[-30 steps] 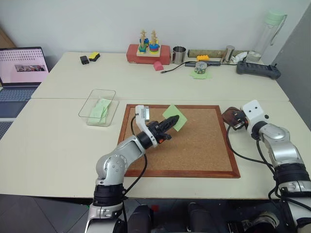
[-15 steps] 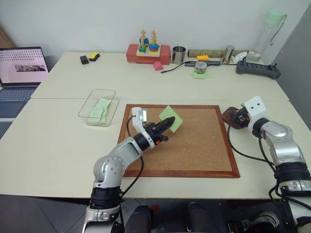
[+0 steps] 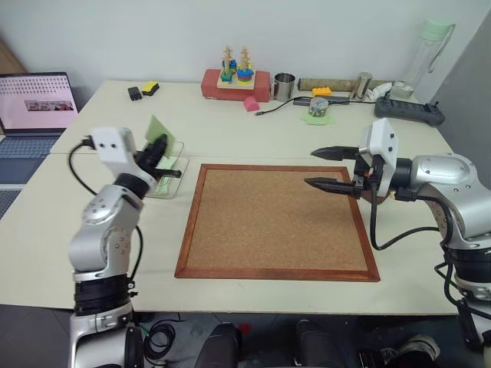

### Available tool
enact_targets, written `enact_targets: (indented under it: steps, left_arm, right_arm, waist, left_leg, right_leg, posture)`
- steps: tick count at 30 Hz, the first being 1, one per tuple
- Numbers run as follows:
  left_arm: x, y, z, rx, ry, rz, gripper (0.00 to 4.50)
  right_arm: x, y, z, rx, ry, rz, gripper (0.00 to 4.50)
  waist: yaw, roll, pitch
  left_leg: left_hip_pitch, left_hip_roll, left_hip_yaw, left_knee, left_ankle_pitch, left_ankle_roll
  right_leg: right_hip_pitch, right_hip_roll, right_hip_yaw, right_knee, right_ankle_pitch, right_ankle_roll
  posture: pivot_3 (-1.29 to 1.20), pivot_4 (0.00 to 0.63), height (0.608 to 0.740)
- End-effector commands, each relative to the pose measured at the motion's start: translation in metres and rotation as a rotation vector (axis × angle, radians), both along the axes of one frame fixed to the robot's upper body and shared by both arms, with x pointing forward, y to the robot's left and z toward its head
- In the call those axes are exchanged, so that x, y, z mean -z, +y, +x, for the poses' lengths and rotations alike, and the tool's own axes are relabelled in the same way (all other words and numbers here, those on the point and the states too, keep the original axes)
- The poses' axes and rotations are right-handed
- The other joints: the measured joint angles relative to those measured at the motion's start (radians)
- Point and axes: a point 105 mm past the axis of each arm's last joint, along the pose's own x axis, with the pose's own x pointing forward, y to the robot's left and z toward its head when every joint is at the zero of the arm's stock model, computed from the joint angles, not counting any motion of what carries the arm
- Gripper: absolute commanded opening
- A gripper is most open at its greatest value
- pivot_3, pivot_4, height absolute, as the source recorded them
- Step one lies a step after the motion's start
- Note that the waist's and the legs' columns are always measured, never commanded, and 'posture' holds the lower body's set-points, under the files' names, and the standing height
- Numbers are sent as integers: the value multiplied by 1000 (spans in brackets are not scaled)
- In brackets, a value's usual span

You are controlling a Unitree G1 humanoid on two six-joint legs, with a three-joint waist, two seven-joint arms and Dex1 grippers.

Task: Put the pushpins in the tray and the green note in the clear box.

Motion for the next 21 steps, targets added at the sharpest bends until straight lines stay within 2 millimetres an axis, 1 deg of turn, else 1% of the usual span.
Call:
enact_targets:
  steps: [1,4,6,10,11,13,14,15,16,19,21]
  left_arm:
    - [-13,25,5,-100,-35,149,0]
    - [-7,28,11,-77,12,157,0]
    - [0,30,15,-68,53,169,0]
    - [7,35,19,-78,91,174,0]
    - [8,34,19,-68,98,177,391]
    - [8,32,20,-53,100,186,605]
    - [8,31,19,-50,97,194,912]
    - [7,31,19,-48,95,196,1013]
    - [6,31,18,-44,92,195,1206]
    - [4,28,17,-26,85,206,1893]
    - [3,27,16,-20,84,214,2269]
  right_arm:
    - [-2,5,-1,-34,-12,-15,2957]
    - [4,5,-1,-38,-7,-31,2957]
    - [4,7,-1,-44,-4,-29,2957]
    - [5,7,-3,-53,3,-29,2957]
    - [6,7,-4,-52,6,-32,3014]
    - [8,6,-4,-48,10,-40,3014]
    - [9,4,-4,-44,9,-45,3014]
    - [9,4,-4,-40,9,-48,3014]
    - [10,3,-4,-37,9,-50,3014]
    - [12,1,-4,-28,10,-58,3014]
    - [13,0,-3,-23,8,-61,3014]
  waist:
    - [2,0,0]
    - [3,0,0]
    - [2,0,0]
    - [-1,0,0]
    - [-1,0,0]
    - [-3,0,0]
    - [-3,0,0]
    - [-3,0,0]
    - [-2,0,0]
    - [-2,0,0]
    - [-2,0,0]
  left_leg:
    - [0,0,0,0,0,0]
    - [-2,0,0,0,0,0]
    - [-3,0,0,-1,0,0]
    - [-3,0,0,-1,0,-1]
    - [-4,1,-1,-1,0,-1]
    - [-6,1,-1,-1,0,-1]
    - [-9,1,-1,0,0,-1]
    - [-12,1,-1,0,0,-1]
    - [-14,1,-1,0,0,-2]
    - [-15,1,-1,0,1,-3]
    - [-15,1,-1,0,1,-3]
  right_leg:
    - [0,0,-1,0,0,0]
    - [-2,0,-1,0,0,0]
    - [-3,0,-1,0,0,0]
    - [-5,0,0,1,0,0]
    - [-6,0,0,2,0,0]
    - [-8,0,0,2,0,0]
    - [-11,0,0,3,0,0]
    - [-15,0,1,5,0,0]
    - [-17,0,1,5,1,-1]
    - [-18,0,1,4,1,-1]
    - [-18,0,1,4,1,-1]
  posture:
    - [0,150,740]
    - [0,150,740]
    - [0,150,740]
    - [0,150,740]
    - [0,150,740]
    - [0,150,740]
    - [0,150,740]
    - [0,150,740]
    - [0,150,740]
    - [0,150,740]
    - [0,150,740]
